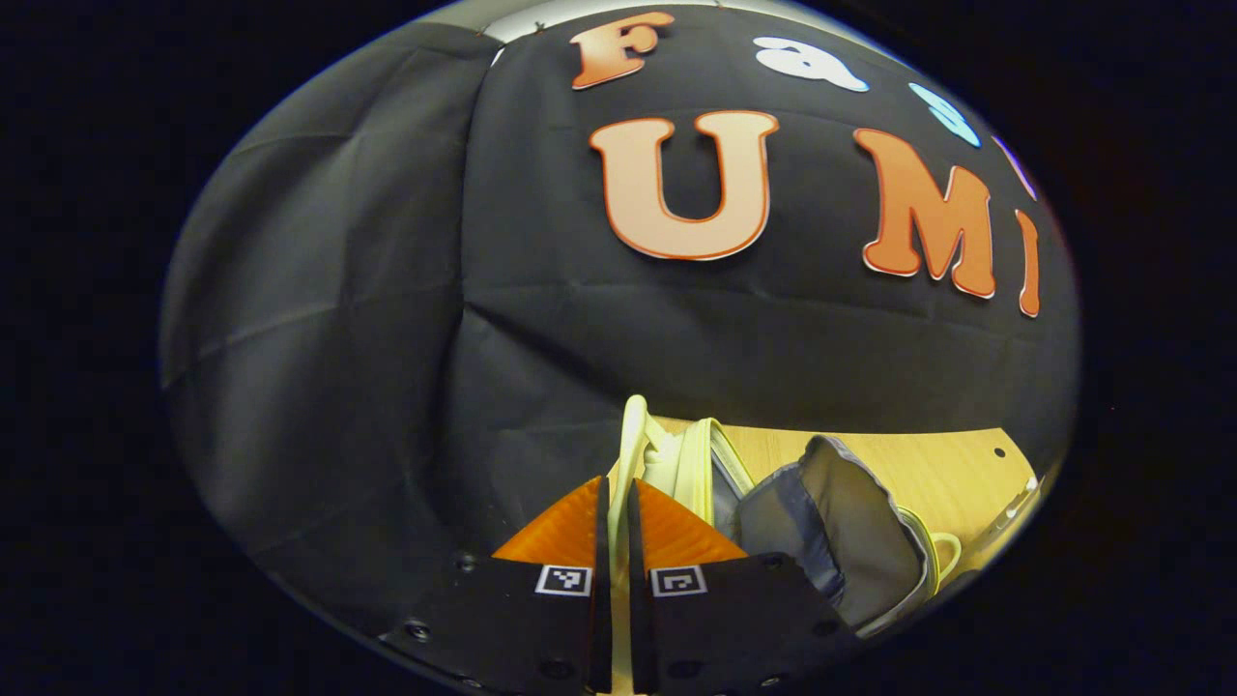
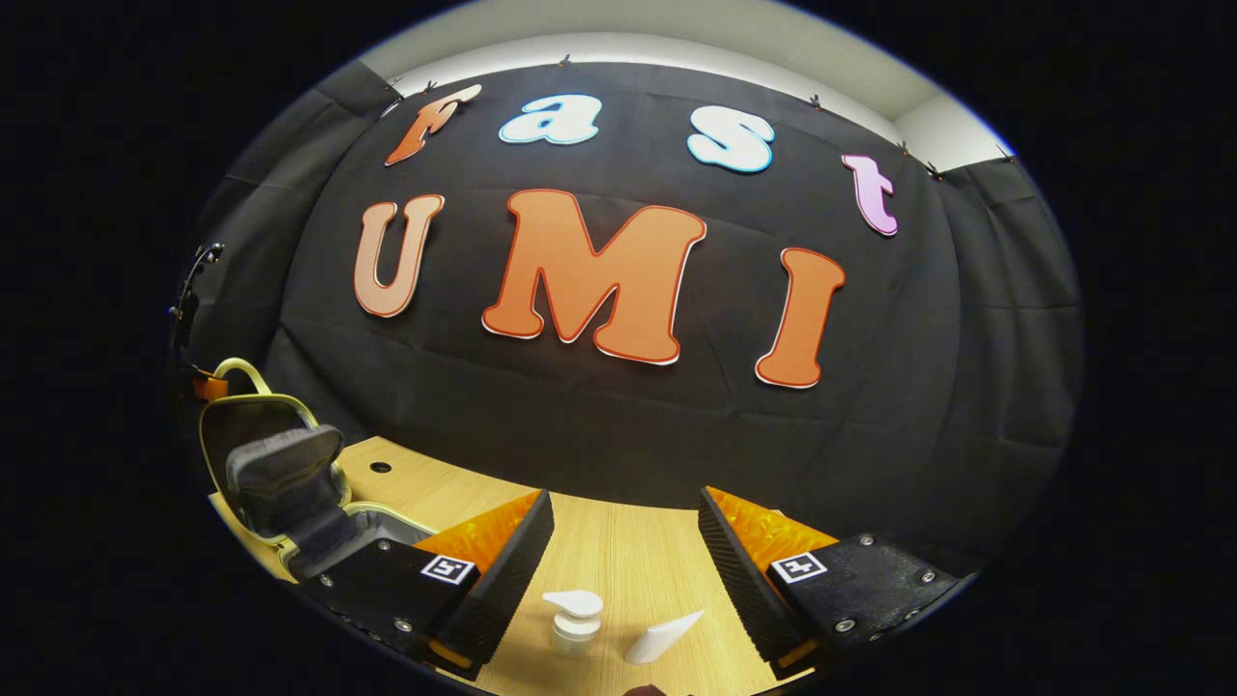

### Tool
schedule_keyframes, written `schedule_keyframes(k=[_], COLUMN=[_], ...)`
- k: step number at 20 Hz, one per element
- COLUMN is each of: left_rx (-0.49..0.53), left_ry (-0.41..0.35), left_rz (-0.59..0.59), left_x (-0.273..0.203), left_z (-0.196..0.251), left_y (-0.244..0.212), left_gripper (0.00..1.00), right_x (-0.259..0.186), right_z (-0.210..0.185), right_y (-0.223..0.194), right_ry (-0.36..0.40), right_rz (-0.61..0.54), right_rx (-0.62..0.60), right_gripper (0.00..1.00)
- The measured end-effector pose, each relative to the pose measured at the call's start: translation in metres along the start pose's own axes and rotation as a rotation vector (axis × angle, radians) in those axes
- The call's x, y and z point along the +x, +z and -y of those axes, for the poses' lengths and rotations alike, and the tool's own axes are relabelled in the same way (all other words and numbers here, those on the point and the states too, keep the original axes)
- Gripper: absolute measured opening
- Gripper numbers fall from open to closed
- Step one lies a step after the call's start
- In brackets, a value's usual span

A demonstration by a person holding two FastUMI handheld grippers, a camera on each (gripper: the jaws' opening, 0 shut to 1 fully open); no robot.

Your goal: First open the suitcase, pack the skin care products into it, and then close the suitcase.

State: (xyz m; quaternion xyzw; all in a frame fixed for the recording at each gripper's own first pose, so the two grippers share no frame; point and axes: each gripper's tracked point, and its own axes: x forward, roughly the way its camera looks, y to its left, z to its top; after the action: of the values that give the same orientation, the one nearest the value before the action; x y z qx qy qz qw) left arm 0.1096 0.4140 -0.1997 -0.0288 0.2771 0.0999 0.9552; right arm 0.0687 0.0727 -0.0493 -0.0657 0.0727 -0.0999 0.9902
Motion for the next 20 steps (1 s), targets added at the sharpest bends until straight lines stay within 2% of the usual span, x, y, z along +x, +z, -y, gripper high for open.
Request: schedule_keyframes(k=[7,13,14,15,18,20], left_rx=[-0.104,-0.147,-0.118,-0.115,-0.115,-0.076], left_ry=[0.023,0.061,0.1,0.101,0.097,0.092], left_rz=[-0.182,-0.322,-0.329,-0.33,-0.301,-0.25], left_x=[0.05,0.082,0.084,0.087,0.078,0.064], left_z=[-0.063,-0.087,-0.095,-0.094,-0.085,-0.069], left_y=[-0.086,-0.16,-0.163,-0.162,-0.145,-0.127], left_gripper=[0.08,0.08,0.09,0.21,0.18,0.24], right_x=[0.004,0.006,0.005,0.004,0.003,0.001], right_z=[-0.028,-0.033,-0.031,-0.029,-0.021,-0.014], right_y=[0.004,0.001,0.0,-0.001,-0.007,-0.01], right_ry=[0.012,-0.002,-0.007,-0.016,-0.031,-0.039], right_rz=[-0.016,-0.05,-0.054,-0.058,-0.072,-0.073], right_rx=[-0.036,0.003,0.006,0.007,0.02,0.025], right_gripper=[0.96,0.95,0.95,0.95,0.96,0.95])
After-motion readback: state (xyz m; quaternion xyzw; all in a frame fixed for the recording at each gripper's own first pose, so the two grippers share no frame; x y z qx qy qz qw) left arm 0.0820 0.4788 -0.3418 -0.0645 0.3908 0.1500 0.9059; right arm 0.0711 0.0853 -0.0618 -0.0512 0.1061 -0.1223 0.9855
